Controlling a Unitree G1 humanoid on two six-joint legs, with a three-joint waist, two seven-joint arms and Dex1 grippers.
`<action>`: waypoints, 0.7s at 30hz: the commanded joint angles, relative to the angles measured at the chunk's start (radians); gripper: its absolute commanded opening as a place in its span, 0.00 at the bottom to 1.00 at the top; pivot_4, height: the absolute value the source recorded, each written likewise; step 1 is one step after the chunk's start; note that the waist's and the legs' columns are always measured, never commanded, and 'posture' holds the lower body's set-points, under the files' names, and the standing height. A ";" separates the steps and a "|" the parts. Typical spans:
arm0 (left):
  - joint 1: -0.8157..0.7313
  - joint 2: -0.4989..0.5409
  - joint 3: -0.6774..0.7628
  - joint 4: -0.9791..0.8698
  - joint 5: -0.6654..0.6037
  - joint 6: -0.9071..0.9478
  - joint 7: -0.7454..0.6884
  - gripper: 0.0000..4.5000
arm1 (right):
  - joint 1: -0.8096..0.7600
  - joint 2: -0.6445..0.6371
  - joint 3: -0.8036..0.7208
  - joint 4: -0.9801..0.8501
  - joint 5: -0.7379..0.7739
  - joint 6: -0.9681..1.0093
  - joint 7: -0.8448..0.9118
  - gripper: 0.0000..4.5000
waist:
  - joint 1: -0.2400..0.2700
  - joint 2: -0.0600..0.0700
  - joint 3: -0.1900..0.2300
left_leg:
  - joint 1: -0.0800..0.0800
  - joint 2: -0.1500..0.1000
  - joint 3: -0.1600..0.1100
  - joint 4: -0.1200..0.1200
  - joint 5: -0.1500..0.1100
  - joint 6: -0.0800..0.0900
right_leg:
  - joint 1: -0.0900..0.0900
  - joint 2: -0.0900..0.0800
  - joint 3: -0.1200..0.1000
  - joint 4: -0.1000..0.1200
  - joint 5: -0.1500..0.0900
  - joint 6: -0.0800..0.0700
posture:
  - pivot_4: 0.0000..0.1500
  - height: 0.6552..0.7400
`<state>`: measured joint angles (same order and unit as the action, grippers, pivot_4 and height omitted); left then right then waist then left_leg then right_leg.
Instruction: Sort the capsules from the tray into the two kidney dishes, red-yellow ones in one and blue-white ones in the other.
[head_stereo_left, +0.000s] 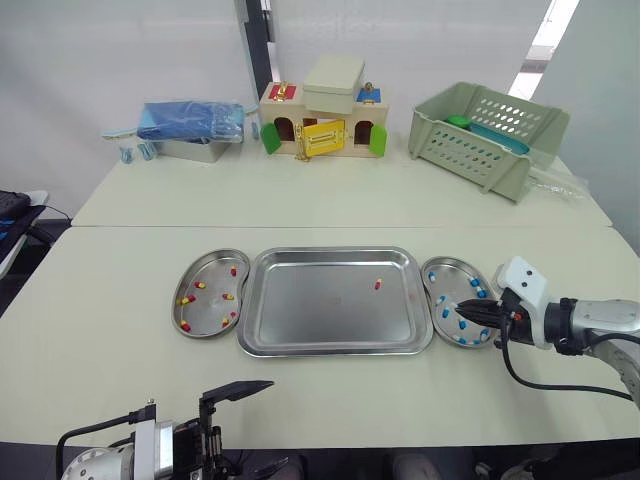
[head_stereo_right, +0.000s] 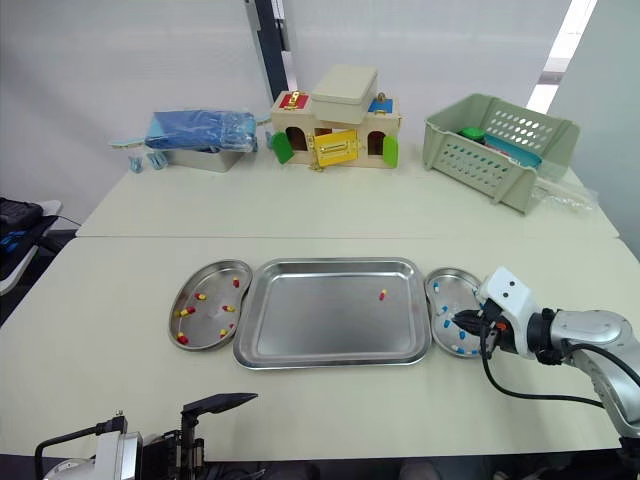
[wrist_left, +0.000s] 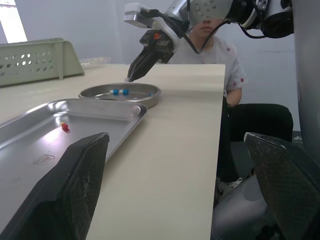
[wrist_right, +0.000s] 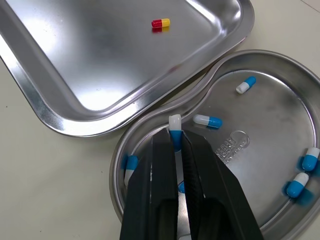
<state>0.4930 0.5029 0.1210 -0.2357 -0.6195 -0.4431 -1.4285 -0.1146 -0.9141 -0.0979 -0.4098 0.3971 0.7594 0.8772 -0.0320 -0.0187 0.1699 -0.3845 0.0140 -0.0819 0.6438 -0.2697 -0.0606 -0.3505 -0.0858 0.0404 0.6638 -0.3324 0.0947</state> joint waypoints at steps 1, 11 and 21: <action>0.004 0.007 0.001 -0.006 -0.015 -0.012 -0.004 1.00 | 0.002 -0.011 -0.013 -0.007 -0.014 -0.024 -0.011 0.00 | 0.001 0.000 0.000 | 0.000 0.000 0.000 0.000 0.000 0.000 | 0.000 0.000 0.000 0.000 0.000 0.000 | 1.00 1.00; 0.021 0.003 0.005 -0.012 -0.009 -0.022 0.006 1.00 | 0.009 -0.023 0.018 0.005 -0.030 -0.014 0.003 0.14 | 0.001 0.000 0.000 | 0.000 0.000 0.000 0.000 0.000 0.000 | 0.000 0.000 0.000 0.000 0.000 0.000 | 1.00 1.00; 0.023 0.000 0.004 -0.006 -0.006 -0.030 0.017 1.00 | 0.007 -0.027 0.021 0.008 -0.020 -0.019 0.006 0.73 | 0.001 0.000 0.000 | 0.000 0.000 0.000 0.000 0.000 0.000 | 0.000 0.000 0.000 0.000 0.000 0.000 | 1.00 1.00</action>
<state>0.5055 0.5030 0.1213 -0.2339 -0.6192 -0.4579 -1.4110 -0.1040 -0.9264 -0.0580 -0.3879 0.3747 0.7512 0.8756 -0.0308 -0.0187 0.1699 -0.3845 0.0139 -0.0819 0.6439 -0.2697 -0.0606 -0.3503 -0.0860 0.0403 0.6637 -0.3325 0.0947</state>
